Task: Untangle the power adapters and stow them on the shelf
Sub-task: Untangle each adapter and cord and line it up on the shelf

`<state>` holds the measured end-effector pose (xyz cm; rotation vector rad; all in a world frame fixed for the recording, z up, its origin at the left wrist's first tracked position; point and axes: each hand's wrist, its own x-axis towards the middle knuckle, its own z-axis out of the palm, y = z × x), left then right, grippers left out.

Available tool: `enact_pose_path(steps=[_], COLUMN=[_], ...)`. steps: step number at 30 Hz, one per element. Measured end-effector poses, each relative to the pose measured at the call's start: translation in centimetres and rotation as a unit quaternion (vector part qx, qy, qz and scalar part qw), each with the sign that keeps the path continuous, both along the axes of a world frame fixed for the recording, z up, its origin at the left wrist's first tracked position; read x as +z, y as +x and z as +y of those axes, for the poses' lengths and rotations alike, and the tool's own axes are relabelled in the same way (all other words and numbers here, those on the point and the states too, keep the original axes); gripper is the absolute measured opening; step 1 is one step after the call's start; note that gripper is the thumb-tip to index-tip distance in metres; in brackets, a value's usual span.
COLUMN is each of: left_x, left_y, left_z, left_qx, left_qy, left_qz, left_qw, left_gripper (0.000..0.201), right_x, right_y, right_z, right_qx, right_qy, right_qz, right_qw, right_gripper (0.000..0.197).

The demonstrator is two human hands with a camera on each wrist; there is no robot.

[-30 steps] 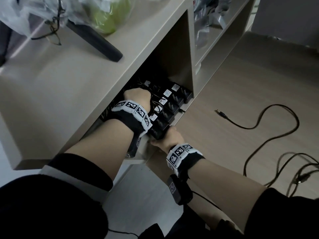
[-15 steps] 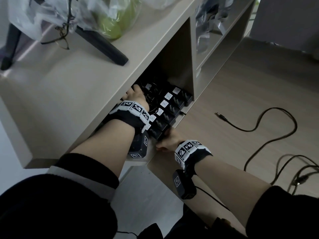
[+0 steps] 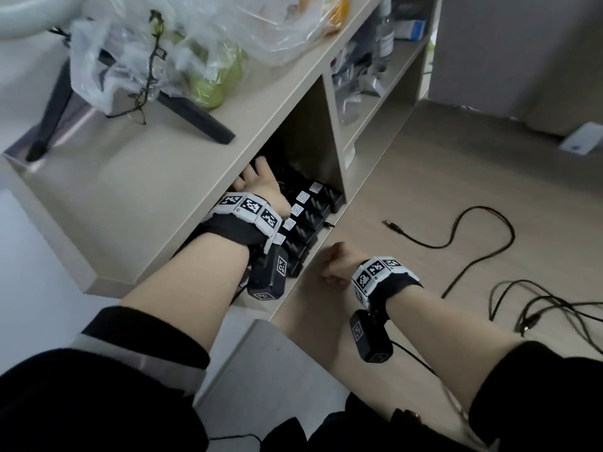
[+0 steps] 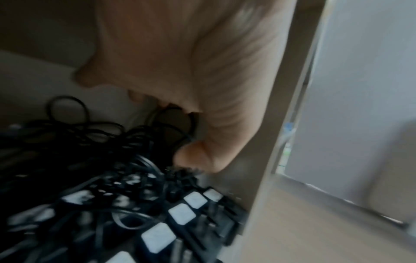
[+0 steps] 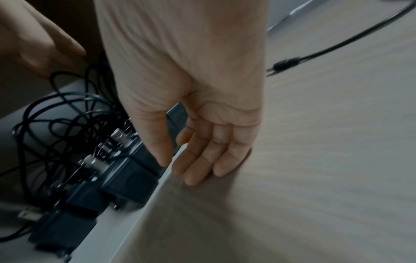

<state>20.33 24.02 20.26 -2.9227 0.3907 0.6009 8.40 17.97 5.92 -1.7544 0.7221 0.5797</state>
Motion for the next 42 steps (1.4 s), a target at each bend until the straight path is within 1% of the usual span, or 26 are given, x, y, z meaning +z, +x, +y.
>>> enact_pose_path(steps=[1,3,6,8,10,12,14,16,19,22,23,24,26,28,29,31,33,34,37,38,40,42], left_x=[0.0,-0.5,-1.5,-2.1,-2.9,-4.1,-5.3,-6.7,-8.7,-10.3,-10.9,-11.2,-12.2,-13.0,-13.3,-13.6,-13.8,-13.8,-13.5,-13.3,-12.9,-12.6], left_y=[-0.8,-2.6,-5.5,-7.8,-9.6,-12.2,-14.6,-17.4,-20.9,-24.5,-25.7,-26.7,-29.0,-31.0,-32.0,-33.5,-34.8,-35.2,-35.7,-35.9,-36.4,-37.1], left_z=[-0.6,-1.8,-4.1,-6.1,-7.7,-10.0,-12.0,-14.0,-16.0,-17.4,-17.8,-18.0,-18.4,-18.6,-18.7,-18.9,-19.3,-19.6,-20.9,-21.5,-22.8,-24.0], left_qx=[-0.022,-0.081,-0.155,-0.196,-0.226,-0.262,-0.298,-0.334,-0.371,-0.408,-0.422,-0.431,-0.452,-0.474,-0.487,-0.516,-0.538,-0.537,-0.497,-0.487,-0.474,-0.467], left_qy=[-0.012,-0.051,-0.119,-0.161,-0.183,-0.185,-0.16,-0.136,-0.124,-0.116,-0.116,-0.113,-0.111,-0.115,-0.113,-0.092,-0.089,-0.101,-0.159,-0.171,-0.19,-0.2], left_qz=[-0.01,-0.059,-0.133,-0.126,-0.075,-0.007,0.053,0.105,0.173,0.242,0.265,0.284,0.317,0.336,0.343,0.358,0.368,0.363,0.33,0.326,0.34,0.361], left_qw=[1.0,0.994,0.972,0.959,0.954,0.947,0.94,0.927,0.904,0.873,0.859,0.849,0.827,0.806,0.795,0.772,0.753,0.755,0.786,0.792,0.789,0.782], left_gripper=[0.094,0.079,0.052,0.032,0.02,0.018,0.02,0.021,0.019,0.02,0.019,0.017,0.01,0.009,0.01,0.014,0.01,0.011,0.015,0.015,0.013,0.013], right_x=[0.3,0.8,1.6,2.2,2.5,2.9,3.2,3.5,4.0,4.7,4.9,5.1,5.1,5.0,4.9,4.8,4.8,4.8,4.7,4.6,4.2,4.0], right_y=[-0.5,-1.7,-4.2,-6.6,-8.6,-11.7,-14.7,-18.4,-23.6,-28.5,-30.1,-31.3,-33.4,-34.6,-34.9,-35.1,-35.2,-35.2,-35.1,-35.1,-35.3,-35.7], right_z=[-0.5,-1.5,-3.5,-5.3,-7.0,-9.2,-11.1,-12.9,-14.7,-15.6,-15.6,-15.5,-15.0,-14.6,-14.4,-14.3,-14.4,-14.5,-14.4,-14.4,-14.4,-14.4], right_qx=[-0.008,-0.033,-0.07,-0.108,-0.153,-0.22,-0.268,-0.323,-0.402,-0.455,-0.456,-0.442,-0.393,-0.347,-0.328,-0.294,-0.268,-0.256,-0.193,-0.169,-0.143,-0.163], right_qy=[-0.002,0.001,0.001,-0.019,-0.046,-0.08,-0.125,-0.171,-0.216,-0.258,-0.269,-0.276,-0.297,-0.323,-0.335,-0.351,-0.348,-0.34,-0.324,-0.326,-0.338,-0.346], right_qz=[0.001,0.004,-0.003,-0.014,-0.02,-0.017,-0.011,0.004,0.046,0.108,0.137,0.163,0.21,0.246,0.256,0.264,0.264,0.264,0.276,0.28,0.272,0.241], right_qw=[1.0,0.999,0.998,0.994,0.987,0.972,0.955,0.931,0.888,0.845,0.837,0.838,0.844,0.846,0.845,0.849,0.859,0.865,0.884,0.887,0.889,0.892], right_gripper=[0.022,0.018,0.01,0.009,0.014,0.014,0.01,0.008,0.009,0.022,0.025,0.027,0.034,0.046,0.05,0.049,0.049,0.051,0.058,0.062,0.069,0.074])
